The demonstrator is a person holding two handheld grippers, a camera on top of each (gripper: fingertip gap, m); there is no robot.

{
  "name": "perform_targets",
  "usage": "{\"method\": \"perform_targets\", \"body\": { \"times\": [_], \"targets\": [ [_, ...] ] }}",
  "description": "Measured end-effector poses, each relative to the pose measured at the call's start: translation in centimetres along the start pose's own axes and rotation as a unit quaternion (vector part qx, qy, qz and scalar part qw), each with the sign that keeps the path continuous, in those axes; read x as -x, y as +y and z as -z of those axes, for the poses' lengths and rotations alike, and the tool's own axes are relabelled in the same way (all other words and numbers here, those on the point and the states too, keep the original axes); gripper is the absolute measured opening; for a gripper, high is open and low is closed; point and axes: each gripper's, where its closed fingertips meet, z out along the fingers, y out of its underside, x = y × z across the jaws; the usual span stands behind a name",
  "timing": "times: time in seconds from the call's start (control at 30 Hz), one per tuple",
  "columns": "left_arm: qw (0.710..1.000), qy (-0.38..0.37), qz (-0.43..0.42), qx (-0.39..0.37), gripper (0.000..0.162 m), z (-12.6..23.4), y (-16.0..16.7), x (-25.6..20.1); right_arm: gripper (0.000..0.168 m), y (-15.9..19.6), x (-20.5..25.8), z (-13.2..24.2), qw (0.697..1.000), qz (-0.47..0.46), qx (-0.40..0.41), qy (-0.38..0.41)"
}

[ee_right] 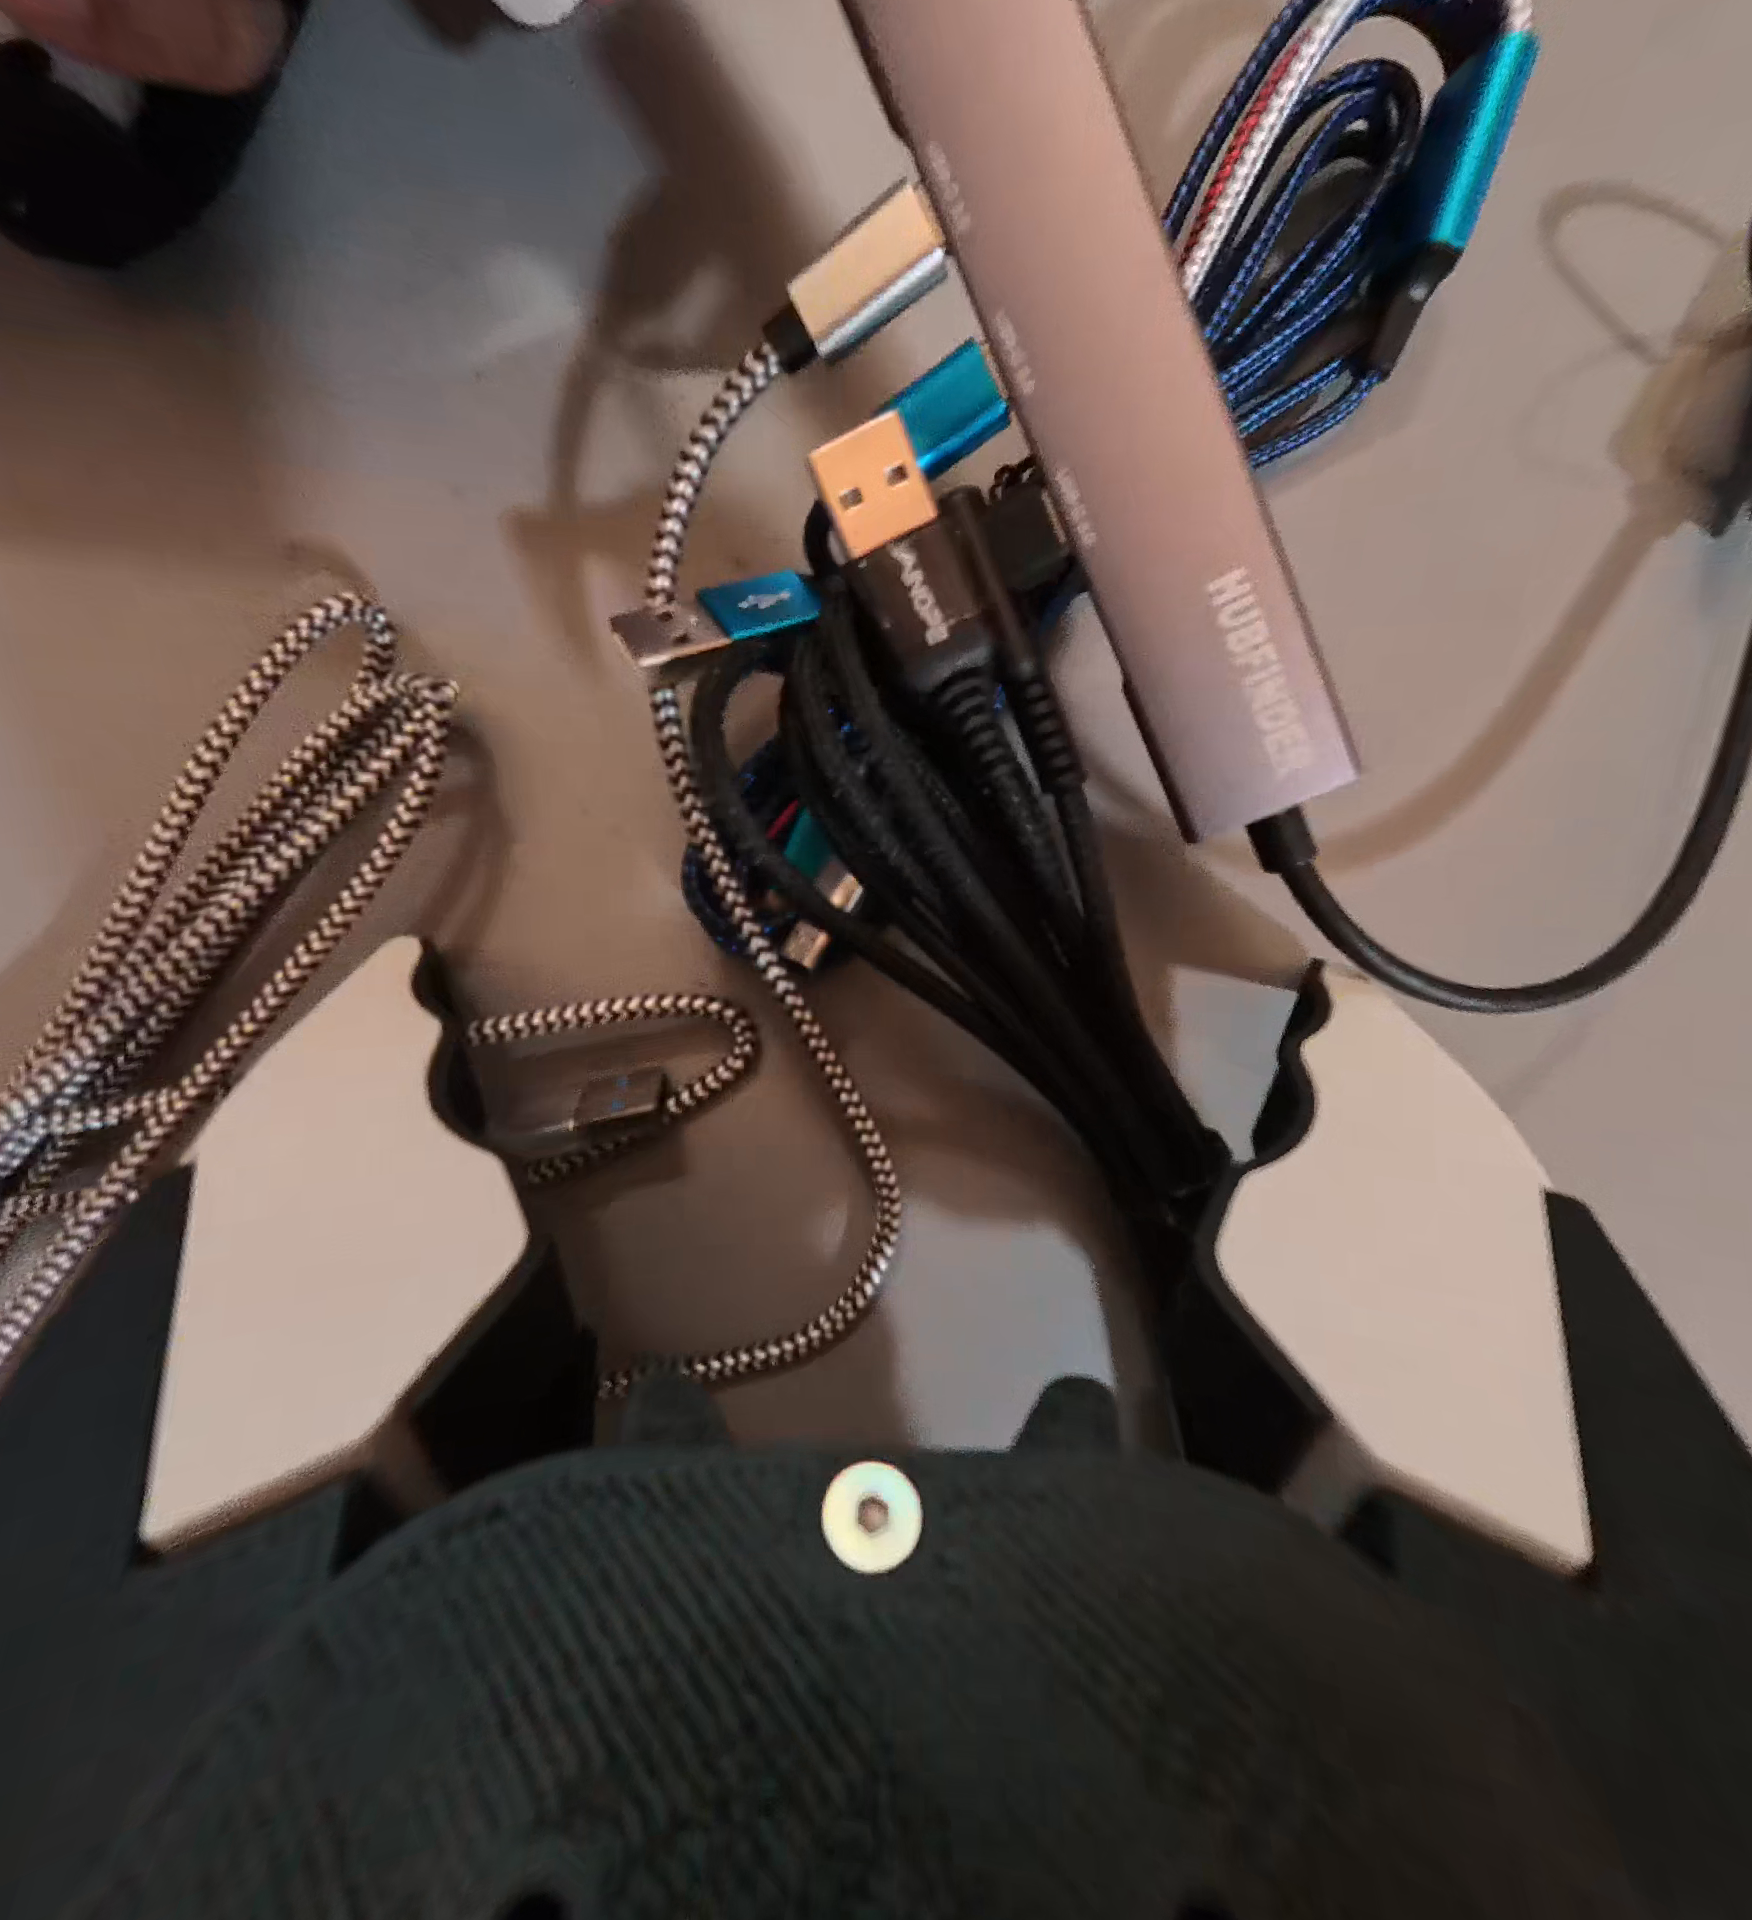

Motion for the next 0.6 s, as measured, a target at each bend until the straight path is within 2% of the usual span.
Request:
{"method": "perform_targets", "body": {
  "times": [0.07,0.13,0.2,0.23,0.43,0.6],
  "targets": [
    [1.0,0.0,0.0,-0.001,0.022,0.0,0.0,0.0,0.143,-0.1,-0.1,0.0,1.0,-0.008,0.005,0.004],
    [1.0,0.0,0.0,-0.001,0.022,0.0,0.0,0.0,0.123,-0.2,-0.5,0.3,1.0,-0.017,-0.002,0.011],
    [1.0,0.0,0.0,0.0,0.022,0.0,0.0,0.0,0.054,-0.4,-1.4,1.2,0.999,-0.024,-0.022,0.02],
    [1.0,0.0,0.0,0.0,0.022,0.0,0.0,0.0,0.03,-0.3,-1.7,1.5,0.999,-0.016,-0.028,0.025],
    [1.0,0.001,0.001,-0.001,0.022,0.0,0.0,0.0,0.023,0.0,-2.4,2.3,0.999,-0.028,-0.037,0.024],
    [1.0,0.003,0.004,0.0,0.022,0.0,0.0,0.0,0.018,-1.8,-3.2,4.9,0.992,-0.064,-0.111,0.009]
  ]
}}
